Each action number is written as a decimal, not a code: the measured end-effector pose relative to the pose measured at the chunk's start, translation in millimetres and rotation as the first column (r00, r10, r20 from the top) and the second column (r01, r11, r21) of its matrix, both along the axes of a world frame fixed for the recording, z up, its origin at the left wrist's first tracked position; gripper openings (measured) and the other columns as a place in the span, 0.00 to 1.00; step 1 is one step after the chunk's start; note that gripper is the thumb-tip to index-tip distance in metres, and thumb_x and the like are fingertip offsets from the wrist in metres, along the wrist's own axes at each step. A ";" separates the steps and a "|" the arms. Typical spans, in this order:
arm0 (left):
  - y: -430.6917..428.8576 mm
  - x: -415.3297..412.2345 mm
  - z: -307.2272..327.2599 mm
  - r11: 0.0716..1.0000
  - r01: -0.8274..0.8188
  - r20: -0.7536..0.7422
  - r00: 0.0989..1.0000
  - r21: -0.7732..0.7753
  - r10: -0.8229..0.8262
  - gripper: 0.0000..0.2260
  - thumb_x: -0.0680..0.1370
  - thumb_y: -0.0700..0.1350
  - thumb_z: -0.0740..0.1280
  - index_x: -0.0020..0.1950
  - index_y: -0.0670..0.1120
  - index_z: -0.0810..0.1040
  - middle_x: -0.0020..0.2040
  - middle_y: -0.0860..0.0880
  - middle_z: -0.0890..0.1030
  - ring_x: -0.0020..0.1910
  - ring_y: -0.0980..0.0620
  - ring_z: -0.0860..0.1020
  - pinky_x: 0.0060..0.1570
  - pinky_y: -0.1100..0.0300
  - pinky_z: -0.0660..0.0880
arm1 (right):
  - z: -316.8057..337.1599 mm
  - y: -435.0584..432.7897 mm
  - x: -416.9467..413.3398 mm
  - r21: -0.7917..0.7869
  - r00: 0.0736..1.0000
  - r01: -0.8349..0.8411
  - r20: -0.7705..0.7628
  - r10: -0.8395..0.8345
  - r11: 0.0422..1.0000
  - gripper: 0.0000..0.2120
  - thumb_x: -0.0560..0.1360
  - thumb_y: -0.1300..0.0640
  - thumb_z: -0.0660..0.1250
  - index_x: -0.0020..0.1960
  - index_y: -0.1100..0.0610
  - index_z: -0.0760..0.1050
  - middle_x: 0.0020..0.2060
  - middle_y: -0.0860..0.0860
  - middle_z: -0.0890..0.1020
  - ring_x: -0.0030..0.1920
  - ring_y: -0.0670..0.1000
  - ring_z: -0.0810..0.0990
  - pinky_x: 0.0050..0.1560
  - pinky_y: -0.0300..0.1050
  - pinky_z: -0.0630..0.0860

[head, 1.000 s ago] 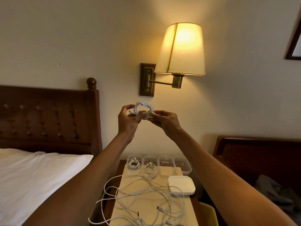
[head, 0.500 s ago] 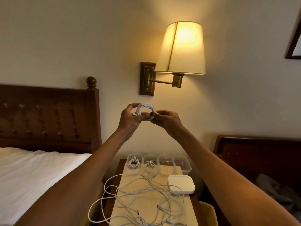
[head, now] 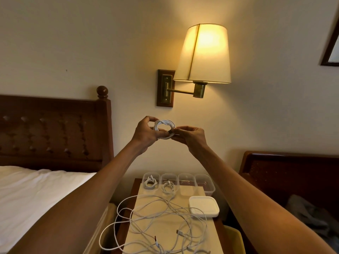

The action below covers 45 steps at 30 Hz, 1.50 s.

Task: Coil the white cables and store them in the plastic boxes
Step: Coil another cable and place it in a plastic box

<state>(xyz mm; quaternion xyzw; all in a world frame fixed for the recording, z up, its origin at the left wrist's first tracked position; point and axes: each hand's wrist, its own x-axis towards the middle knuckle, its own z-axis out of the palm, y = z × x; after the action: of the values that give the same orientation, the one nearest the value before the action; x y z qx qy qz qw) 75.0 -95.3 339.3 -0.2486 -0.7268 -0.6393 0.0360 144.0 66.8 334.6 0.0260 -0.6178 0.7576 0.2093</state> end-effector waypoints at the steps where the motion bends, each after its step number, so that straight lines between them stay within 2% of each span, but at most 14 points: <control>1: -0.9 -0.8 -0.2 1.000 0.016 0.007 1.000 -0.014 -0.016 0.29 0.67 0.42 0.80 0.64 0.48 0.71 0.57 0.40 0.80 0.51 0.44 0.81 0.40 0.60 0.77 | -1.2 0.5 0.0 0.003 1.000 -0.006 0.005 0.006 1.000 0.07 0.74 0.67 0.70 0.51 0.69 0.79 0.42 0.62 0.84 0.40 0.57 0.86 0.43 0.45 0.83; 5: -4.7 -4.8 -1.3 0.993 0.061 -0.030 0.997 -0.102 -0.064 0.28 0.68 0.41 0.79 0.64 0.48 0.71 0.56 0.41 0.81 0.50 0.46 0.82 0.43 0.58 0.79 | -4.2 3.5 -0.9 0.021 0.997 -0.047 0.062 0.045 0.999 0.08 0.75 0.67 0.69 0.52 0.70 0.79 0.43 0.62 0.84 0.41 0.57 0.86 0.44 0.44 0.83; 9: -4.5 -9.2 -5.8 0.980 -0.016 -0.151 0.988 -0.200 -0.014 0.27 0.69 0.41 0.79 0.64 0.49 0.72 0.56 0.42 0.80 0.51 0.46 0.81 0.42 0.60 0.81 | -5.0 3.0 -2.7 0.055 0.995 -0.085 0.056 0.082 0.995 0.07 0.75 0.66 0.69 0.51 0.70 0.79 0.43 0.61 0.84 0.41 0.55 0.85 0.43 0.43 0.83; 14: -1.1 -11.3 -8.4 0.979 -0.076 -0.218 0.975 -0.191 0.033 0.31 0.69 0.43 0.79 0.70 0.47 0.72 0.60 0.43 0.79 0.55 0.45 0.79 0.48 0.57 0.81 | -0.1 2.9 -4.1 0.111 0.997 -0.065 0.044 0.060 0.992 0.09 0.75 0.66 0.69 0.53 0.70 0.79 0.45 0.63 0.83 0.44 0.57 0.84 0.46 0.43 0.83; 17: -1.2 -11.8 -4.0 0.985 -0.070 -0.190 0.981 -0.158 0.039 0.33 0.69 0.43 0.79 0.71 0.47 0.71 0.63 0.42 0.77 0.56 0.45 0.78 0.49 0.56 0.81 | 0.0 5.7 -1.2 0.066 0.990 -0.138 0.022 0.137 0.988 0.09 0.76 0.69 0.65 0.56 0.70 0.78 0.46 0.61 0.83 0.44 0.54 0.85 0.47 0.42 0.82; 21: 2.8 -8.4 -4.1 0.989 -0.042 -0.149 0.989 -0.141 0.021 0.34 0.68 0.42 0.80 0.71 0.48 0.70 0.63 0.42 0.77 0.56 0.44 0.78 0.43 0.59 0.82 | -1.8 6.0 -0.1 0.067 0.989 -0.149 0.021 0.148 0.987 0.12 0.77 0.69 0.64 0.59 0.70 0.76 0.49 0.61 0.83 0.45 0.54 0.85 0.46 0.41 0.82; 25: 2.6 -7.4 -8.1 0.990 -0.026 -0.119 0.993 -0.139 0.010 0.33 0.69 0.42 0.79 0.71 0.50 0.70 0.62 0.42 0.78 0.56 0.44 0.79 0.41 0.59 0.81 | 0.9 7.8 2.9 0.221 0.991 -0.131 0.041 0.125 0.966 0.10 0.76 0.68 0.65 0.57 0.68 0.78 0.45 0.58 0.84 0.43 0.51 0.86 0.44 0.39 0.81; 29: 2.4 -4.8 -7.4 0.990 -0.030 -0.139 0.990 -0.138 0.011 0.27 0.70 0.43 0.79 0.67 0.48 0.74 0.58 0.43 0.80 0.54 0.44 0.80 0.47 0.55 0.82 | 6.1 7.3 1.7 0.353 0.999 -0.037 0.005 0.038 0.935 0.09 0.74 0.66 0.69 0.54 0.67 0.79 0.42 0.57 0.83 0.42 0.52 0.84 0.45 0.40 0.82; 31: -1.3 -2.9 -5.7 0.993 0.036 -0.102 0.994 -0.112 -0.047 0.24 0.70 0.43 0.78 0.65 0.46 0.75 0.56 0.43 0.81 0.53 0.44 0.81 0.49 0.51 0.83 | 9.0 7.2 0.6 0.355 1.000 -0.014 -0.003 0.016 0.935 0.10 0.74 0.67 0.70 0.54 0.67 0.79 0.42 0.57 0.83 0.42 0.51 0.84 0.44 0.39 0.81; 34: -9.8 0.5 -2.5 0.982 0.185 0.018 0.983 -0.035 -0.184 0.16 0.74 0.44 0.74 0.61 0.44 0.78 0.55 0.43 0.82 0.54 0.43 0.81 0.50 0.52 0.82 | 11.4 10.6 -0.3 0.334 1.000 0.013 -0.006 -0.012 0.942 0.11 0.73 0.67 0.70 0.55 0.68 0.79 0.42 0.57 0.83 0.41 0.50 0.84 0.44 0.38 0.80; 36: -13.8 5.1 0.0 0.965 0.262 0.147 0.954 0.009 -0.260 0.14 0.77 0.47 0.71 0.60 0.42 0.80 0.55 0.41 0.83 0.54 0.41 0.82 0.49 0.53 0.81 | 10.9 12.7 -2.2 0.306 0.999 0.037 0.005 -0.041 0.951 0.10 0.74 0.67 0.70 0.54 0.67 0.79 0.43 0.59 0.83 0.43 0.53 0.84 0.47 0.41 0.81; 39: -13.5 12.4 1.4 0.940 0.338 0.282 0.899 0.040 -0.335 0.15 0.80 0.48 0.68 0.61 0.39 0.79 0.53 0.37 0.83 0.52 0.39 0.84 0.49 0.53 0.81 | 8.6 11.9 -5.9 0.274 0.997 0.066 0.026 -0.076 0.959 0.10 0.73 0.67 0.71 0.54 0.66 0.80 0.45 0.61 0.84 0.46 0.58 0.83 0.52 0.49 0.81; 41: -9.8 16.2 2.2 0.940 0.335 0.286 0.896 0.071 -0.341 0.14 0.81 0.47 0.66 0.60 0.38 0.79 0.51 0.35 0.83 0.51 0.38 0.84 0.49 0.54 0.82 | 6.8 9.6 -8.0 0.283 0.994 0.098 0.027 -0.110 0.954 0.09 0.74 0.67 0.70 0.54 0.67 0.79 0.45 0.62 0.83 0.45 0.59 0.84 0.52 0.51 0.82; 45: 0.8 18.5 3.3 0.963 0.267 0.198 0.944 0.019 -0.265 0.12 0.81 0.46 0.66 0.58 0.39 0.80 0.49 0.37 0.83 0.48 0.40 0.85 0.52 0.51 0.82 | 3.7 3.3 -14.5 0.318 0.972 0.215 0.024 -0.235 0.923 0.08 0.74 0.63 0.71 0.52 0.64 0.80 0.44 0.61 0.84 0.45 0.60 0.84 0.52 0.55 0.82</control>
<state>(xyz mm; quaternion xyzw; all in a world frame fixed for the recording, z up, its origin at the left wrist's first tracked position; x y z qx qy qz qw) 93.4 -94.4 342.7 -0.2796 -0.6892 -0.6568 -0.1244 129.4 70.2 338.3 -0.0356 -0.7352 0.6213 0.2688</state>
